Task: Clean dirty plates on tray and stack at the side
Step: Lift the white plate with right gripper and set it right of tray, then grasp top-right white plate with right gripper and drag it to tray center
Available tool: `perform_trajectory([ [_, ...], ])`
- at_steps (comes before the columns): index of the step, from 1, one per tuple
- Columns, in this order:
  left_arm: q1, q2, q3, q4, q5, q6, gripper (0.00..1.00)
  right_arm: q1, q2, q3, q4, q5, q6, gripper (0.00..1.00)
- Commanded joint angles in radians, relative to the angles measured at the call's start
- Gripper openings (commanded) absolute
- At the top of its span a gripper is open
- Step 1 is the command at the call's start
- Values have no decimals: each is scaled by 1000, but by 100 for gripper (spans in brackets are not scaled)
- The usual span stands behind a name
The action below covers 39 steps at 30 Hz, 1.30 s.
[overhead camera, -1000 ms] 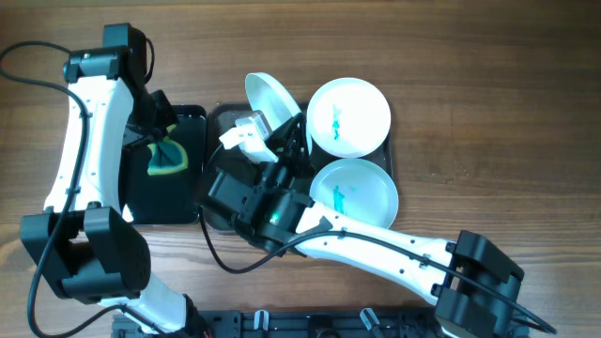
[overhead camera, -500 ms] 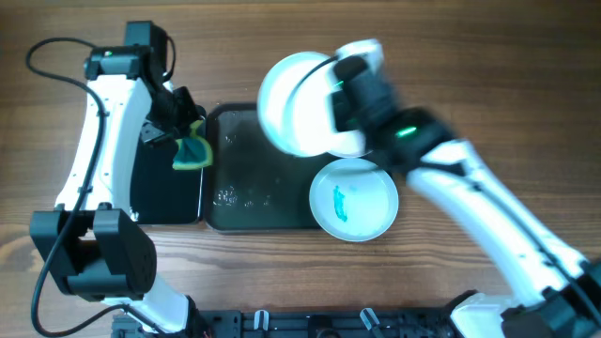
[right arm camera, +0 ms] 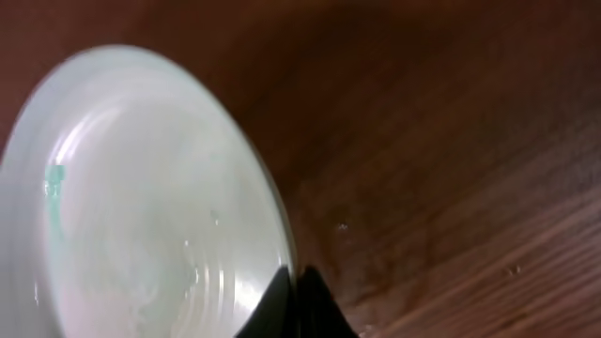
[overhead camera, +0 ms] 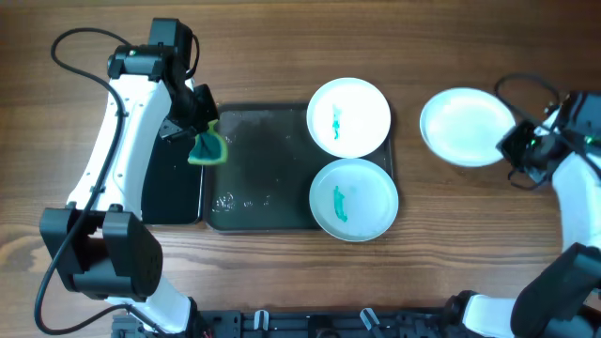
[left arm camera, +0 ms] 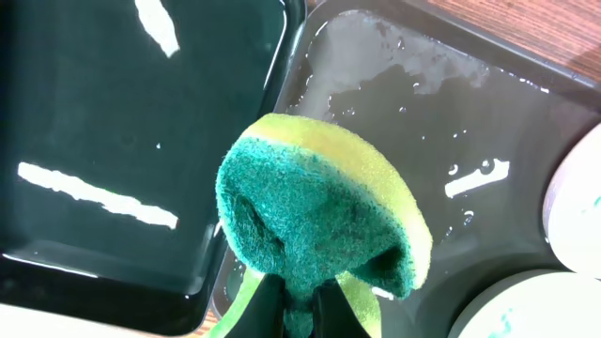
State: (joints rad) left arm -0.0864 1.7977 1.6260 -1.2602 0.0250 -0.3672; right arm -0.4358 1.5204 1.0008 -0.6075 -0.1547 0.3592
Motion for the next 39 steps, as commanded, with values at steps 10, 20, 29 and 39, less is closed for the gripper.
perform_trajectory([
  [10,-3,-9,12,21,9,16,4,46,-5,-164,151,-65,-5,31],
  [20,-3,-9,12,19,9,16,4,241,-5,-47,-226,-298,-174,38],
  [29,-3,-9,12,18,8,16,4,508,-3,-87,-256,-130,-176,36],
  [39,-3,-9,12,19,8,16,4,550,-3,-237,-125,-133,-183,24],
])
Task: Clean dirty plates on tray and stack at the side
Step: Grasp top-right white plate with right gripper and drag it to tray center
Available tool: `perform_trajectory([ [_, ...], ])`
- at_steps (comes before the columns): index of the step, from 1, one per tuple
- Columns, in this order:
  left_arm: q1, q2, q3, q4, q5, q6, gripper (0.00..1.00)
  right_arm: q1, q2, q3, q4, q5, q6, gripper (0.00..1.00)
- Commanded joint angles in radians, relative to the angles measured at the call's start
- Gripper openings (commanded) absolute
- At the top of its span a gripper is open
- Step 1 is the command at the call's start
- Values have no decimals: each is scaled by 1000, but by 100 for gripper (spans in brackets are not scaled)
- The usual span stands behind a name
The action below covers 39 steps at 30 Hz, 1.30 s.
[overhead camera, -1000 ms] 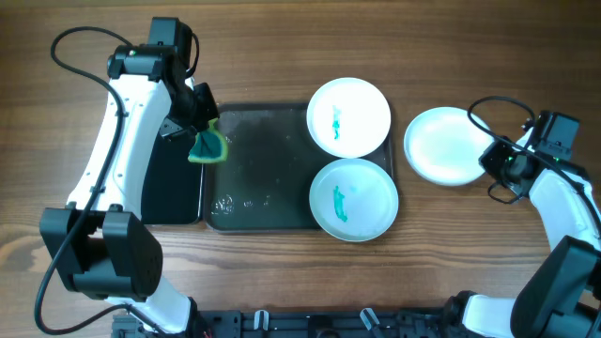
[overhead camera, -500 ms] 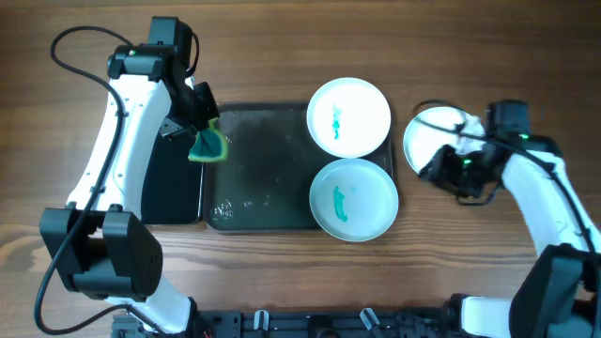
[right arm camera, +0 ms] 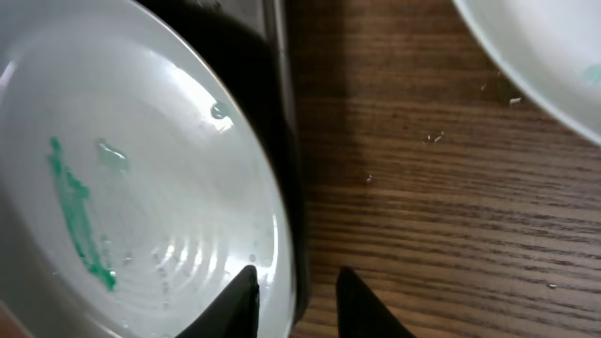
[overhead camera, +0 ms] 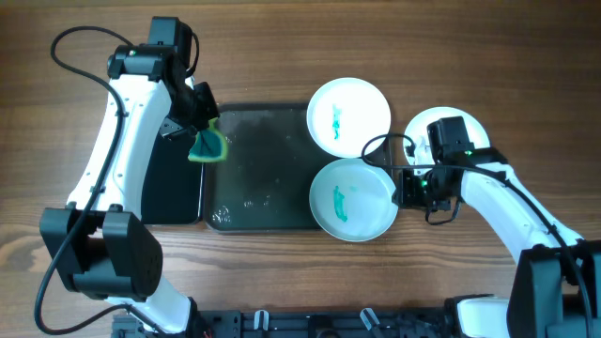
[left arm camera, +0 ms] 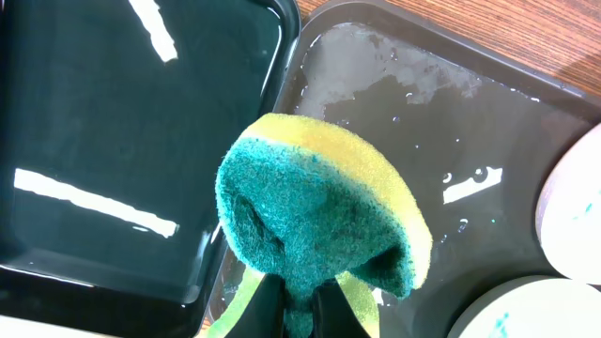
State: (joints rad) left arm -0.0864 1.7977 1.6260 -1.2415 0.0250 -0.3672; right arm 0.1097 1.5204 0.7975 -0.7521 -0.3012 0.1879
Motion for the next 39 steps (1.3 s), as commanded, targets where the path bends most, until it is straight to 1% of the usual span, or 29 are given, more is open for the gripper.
perform_trajectory([
  [1,-3,-9,12,0,8,16,4,5,-3,-35,23,13,-11,22],
  [4,-3,-9,12,0,8,16,4,5,-4,-35,37,9,-2,8],
  [5,-3,-9,12,0,8,16,4,5,-4,-35,37,9,-2,4],
  [9,-3,-9,12,0,8,16,4,5,-4,-29,32,-5,-5,4],
  [12,-3,-9,12,0,8,16,4,24,-17,14,-3,-77,6,4],
  [14,-3,-9,12,0,8,16,4,92,-32,74,-16,-84,90,4],
  [16,-3,-9,12,0,8,16,4,159,-34,117,15,-84,185,4],
  [17,-3,-9,12,0,8,16,4,195,-34,132,49,-84,245,4],
  [19,-3,-9,12,0,8,16,4,287,-30,134,180,-24,449,4],
  [21,-3,-9,12,0,8,16,4,366,-5,134,278,76,560,4],
  [23,-3,-9,12,0,8,16,4,429,36,134,366,143,605,4],
  [26,-3,-9,12,0,8,16,4,499,131,134,476,154,658,4],
  [28,-3,-9,12,0,8,16,4,522,196,138,523,157,674,4],
  [30,-3,-9,12,0,8,16,4,527,240,160,523,144,668,6],
  [31,-3,-9,12,0,8,16,4,527,248,179,502,143,653,14],
  [34,-3,-9,12,3,9,16,4,519,257,218,467,153,606,23],
  [37,-3,-9,12,8,9,16,4,491,282,259,421,135,535,24],
  [39,-3,-8,11,16,15,16,4,478,317,285,405,88,491,24],
])
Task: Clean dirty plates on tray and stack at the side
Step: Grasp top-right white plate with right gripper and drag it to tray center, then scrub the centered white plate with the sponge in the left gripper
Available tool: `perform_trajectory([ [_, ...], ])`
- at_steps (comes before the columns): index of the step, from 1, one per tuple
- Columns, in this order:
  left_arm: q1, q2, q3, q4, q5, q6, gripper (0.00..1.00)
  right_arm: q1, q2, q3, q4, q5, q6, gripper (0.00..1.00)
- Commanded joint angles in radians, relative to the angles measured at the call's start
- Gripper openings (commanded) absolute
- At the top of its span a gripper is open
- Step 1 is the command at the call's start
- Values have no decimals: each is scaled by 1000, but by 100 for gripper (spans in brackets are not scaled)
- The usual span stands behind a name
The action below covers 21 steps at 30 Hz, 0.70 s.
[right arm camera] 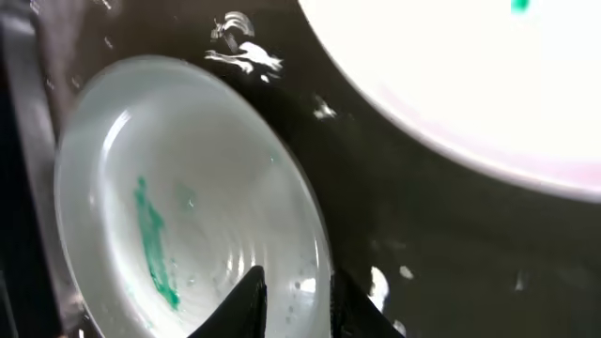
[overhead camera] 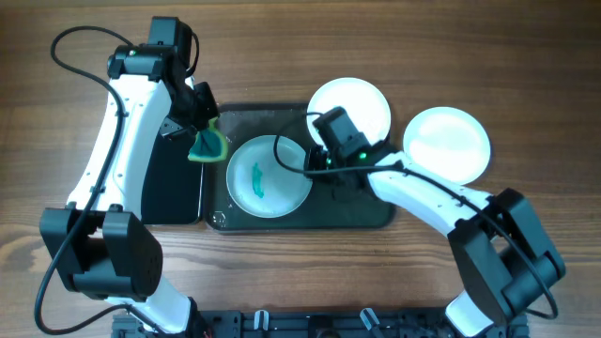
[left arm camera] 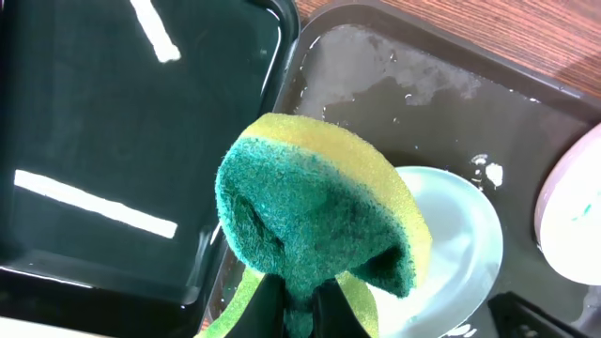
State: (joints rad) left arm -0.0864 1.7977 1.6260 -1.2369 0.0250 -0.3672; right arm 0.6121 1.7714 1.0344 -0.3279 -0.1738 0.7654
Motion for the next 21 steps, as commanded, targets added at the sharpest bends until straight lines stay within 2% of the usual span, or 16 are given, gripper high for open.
perform_trajectory([
  [1,-3,-6,10,14,25,16,4,-25,81,57,-27,-48,-89,23],
  [8,-15,32,10,14,58,16,4,-26,167,113,-69,-109,-109,17],
  [11,-34,37,6,14,58,16,4,-26,168,113,-80,-114,-83,4],
  [14,-66,37,-40,24,70,16,4,-26,168,113,-80,-114,-72,4],
  [18,-121,37,-188,159,121,16,4,-26,168,113,-79,-115,-70,4],
  [21,-162,38,-333,335,120,16,4,-25,168,113,-80,-116,-77,4],
])
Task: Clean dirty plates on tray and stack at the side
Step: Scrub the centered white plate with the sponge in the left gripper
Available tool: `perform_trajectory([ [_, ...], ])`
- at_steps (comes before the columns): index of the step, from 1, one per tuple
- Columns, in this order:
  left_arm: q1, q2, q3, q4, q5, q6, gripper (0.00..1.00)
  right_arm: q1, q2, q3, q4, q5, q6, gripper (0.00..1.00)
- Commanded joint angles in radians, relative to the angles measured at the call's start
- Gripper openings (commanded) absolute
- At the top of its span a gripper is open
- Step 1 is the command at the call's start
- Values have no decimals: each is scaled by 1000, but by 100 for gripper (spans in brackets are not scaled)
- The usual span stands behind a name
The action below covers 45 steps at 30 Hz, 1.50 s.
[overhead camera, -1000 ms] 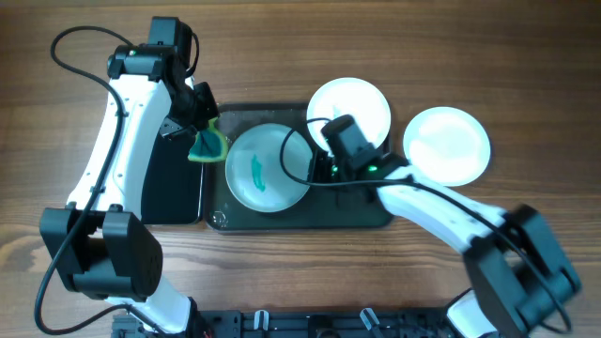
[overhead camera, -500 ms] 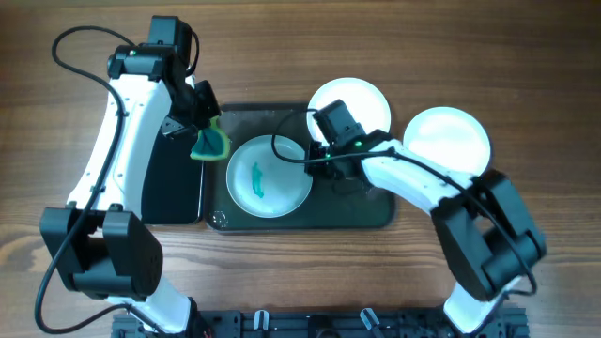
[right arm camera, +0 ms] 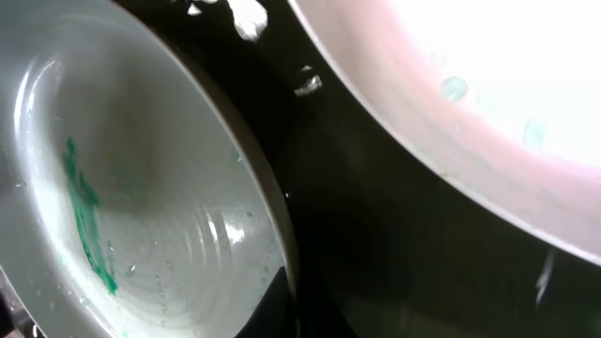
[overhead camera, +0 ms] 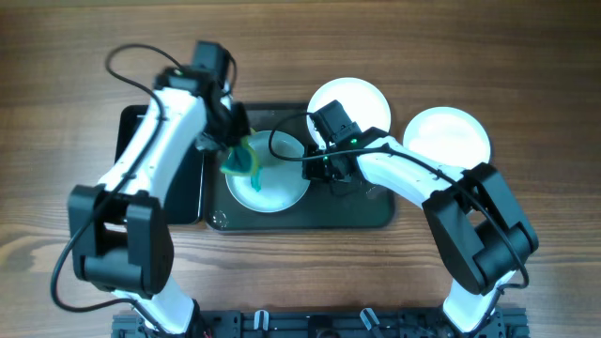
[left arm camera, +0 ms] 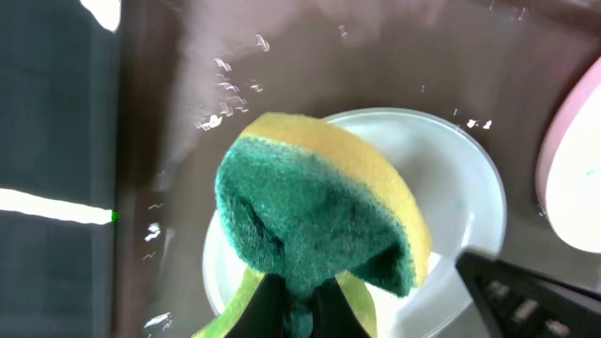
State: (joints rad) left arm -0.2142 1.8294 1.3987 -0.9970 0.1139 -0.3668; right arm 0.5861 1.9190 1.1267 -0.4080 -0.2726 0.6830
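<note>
A dirty white plate with a green smear lies in the left half of the dark wet tray. My right gripper is shut on that plate's right rim. My left gripper is shut on a green and yellow sponge, held over the plate's left part; I cannot tell whether the sponge touches it. A second dirty plate sits at the tray's back right corner. One clean plate rests on the table to the right of the tray.
A black basin of water adjoins the tray's left side, partly under my left arm. Wooden table surrounds everything. My right arm reaches across the tray's right half.
My left gripper has carried the sponge from the tray's left edge to over the dirty plate. My right gripper's fingers, apart at the plate's rim before, are now shut on it.
My right gripper was shut on the clean plate at the far right while both dirty plates sat at the tray's right. Then that plate lay on the table and the gripper stood open at the near dirty plate. That plate then lay in the tray's left half, now under the sponge.
</note>
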Motion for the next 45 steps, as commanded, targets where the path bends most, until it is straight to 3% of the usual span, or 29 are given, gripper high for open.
perform_trajectory([
  [1,-40,9,-138,137,31,16,4,1,21,21,0,-18,5,4],
  [8,-51,95,-254,264,67,16,4,1,21,21,3,-21,5,4],
  [10,-66,128,-254,265,168,31,4,1,21,21,2,-24,4,5],
  [14,-108,140,-254,287,533,288,4,1,21,21,3,-24,0,4],
  [15,-116,140,-254,299,545,300,4,1,21,21,3,-24,0,4],
  [16,-119,140,-254,307,514,295,4,1,21,21,3,-24,0,4],
  [20,-114,140,-243,318,138,29,4,1,21,21,4,-24,1,4],
  [23,-115,139,-192,163,-323,-288,4,1,21,21,3,-24,0,4],
  [24,-116,139,-171,102,-424,-338,4,1,21,21,3,-23,-1,4],
  [26,-116,139,-152,67,-463,-341,4,1,21,21,3,-23,-2,5],
  [30,-116,139,-151,51,-348,-300,4,1,21,21,1,-24,0,4],
  [37,-115,139,-151,203,484,287,4,1,21,21,0,-24,0,4],
  [41,-114,139,-151,306,488,267,4,1,21,21,-1,-24,-2,4],
  [43,-115,139,-151,339,338,180,4,1,21,21,-1,-24,-2,4],
  [45,-115,139,-151,336,97,61,4,1,21,21,-1,-24,-3,4],
])
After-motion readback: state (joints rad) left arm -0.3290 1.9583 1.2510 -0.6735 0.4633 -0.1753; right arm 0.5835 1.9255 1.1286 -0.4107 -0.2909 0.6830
